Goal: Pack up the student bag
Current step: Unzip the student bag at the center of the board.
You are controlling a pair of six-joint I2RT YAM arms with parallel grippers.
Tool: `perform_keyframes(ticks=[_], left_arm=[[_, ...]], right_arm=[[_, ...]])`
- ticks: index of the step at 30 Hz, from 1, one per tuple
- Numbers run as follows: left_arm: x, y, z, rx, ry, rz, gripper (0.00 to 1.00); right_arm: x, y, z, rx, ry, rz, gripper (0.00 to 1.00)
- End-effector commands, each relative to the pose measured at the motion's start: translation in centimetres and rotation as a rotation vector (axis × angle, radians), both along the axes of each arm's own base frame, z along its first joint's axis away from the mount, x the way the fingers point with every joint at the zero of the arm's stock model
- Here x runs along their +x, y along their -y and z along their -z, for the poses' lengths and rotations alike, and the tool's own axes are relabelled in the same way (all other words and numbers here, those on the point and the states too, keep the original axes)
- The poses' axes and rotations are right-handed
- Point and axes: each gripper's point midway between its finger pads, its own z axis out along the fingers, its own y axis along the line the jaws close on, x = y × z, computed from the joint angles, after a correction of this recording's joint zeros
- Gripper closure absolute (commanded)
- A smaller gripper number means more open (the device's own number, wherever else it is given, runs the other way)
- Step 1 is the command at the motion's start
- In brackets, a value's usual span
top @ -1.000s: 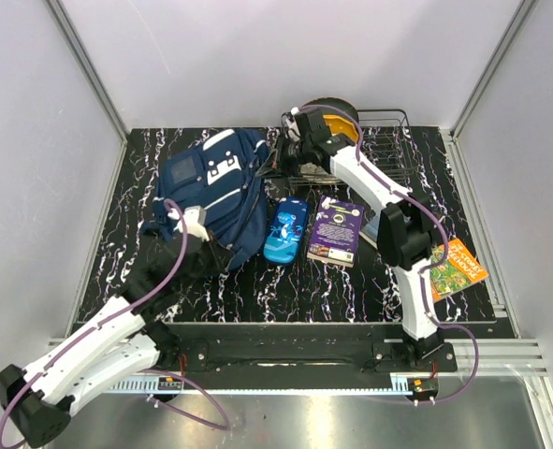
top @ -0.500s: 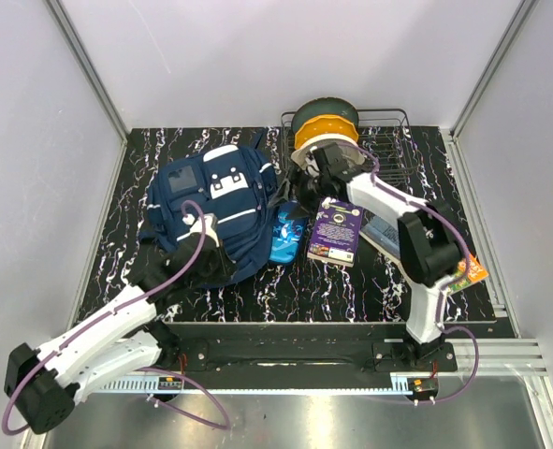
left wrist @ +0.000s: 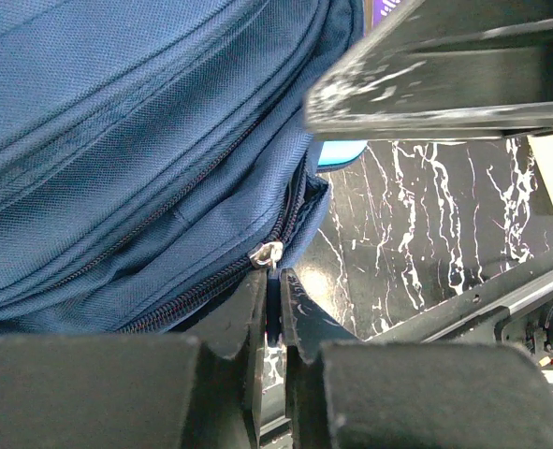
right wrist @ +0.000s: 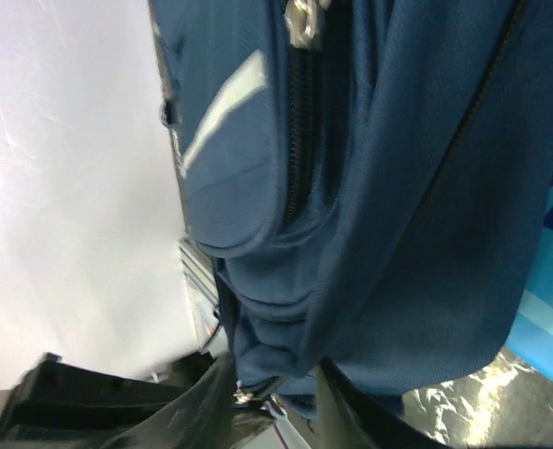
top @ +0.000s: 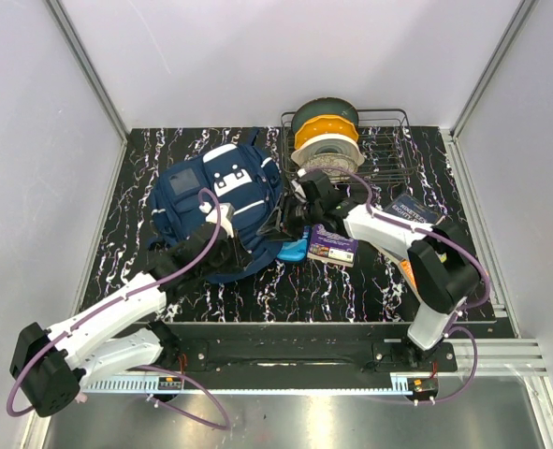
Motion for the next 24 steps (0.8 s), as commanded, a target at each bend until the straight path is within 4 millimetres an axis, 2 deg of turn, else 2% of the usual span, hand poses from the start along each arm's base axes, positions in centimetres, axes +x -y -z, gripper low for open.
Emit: perform_keyframes(ticks=[1,4,6,7,11,14,15,17,24], left_arm=[[0.7,2.3,-4.4,-0.123,0.119,0.06,1.0],[0.5,2.2,-4.2,-0.121,0.118,0.065,1.0],[0.4,2.2,-4.2,-0.121,0.121,0.066,1.0],[0.4,2.1,-4.2,-0.118,0.124,0.065,1.0],[0.2,1.4,-3.6,-0.088,0.11,0.05,1.0],[-0.2,-0.1,-2.6,-0.047,0.092,0.009,1.0],[-0.6,-0.7,-2.3,-0.033,0.084,-0.002,1.0],[-0.8,-1.6,-1.8,-0.011,0.08,-0.029,1.0],[-2.0,-5.6,0.5,0.088,0.018,-0.163,1.0]], right_arm=[[1.7,-1.8,-0.6,0.024,0.047,0.018,0.7],[1.9,-1.8,0.0,0.011,0.043,0.022,0.79],[1.9,-1.8,0.3,0.003,0.042,0.02,0.96],[2.1,-1.6,0.1,0.004,0.057,0.026,1.0],[3.5,-0.3,-0.8,-0.03,0.109,0.053,1.0],[6.6,2.0,-2.4,-0.014,0.134,0.107,1.0],[7.9,3.3,-2.6,-0.016,0.14,0.137,1.0],[8.9,4.2,-3.4,-0.029,0.165,0.139,1.0],[9.8,5.4,-5.2,-0.037,0.21,0.137,1.0]])
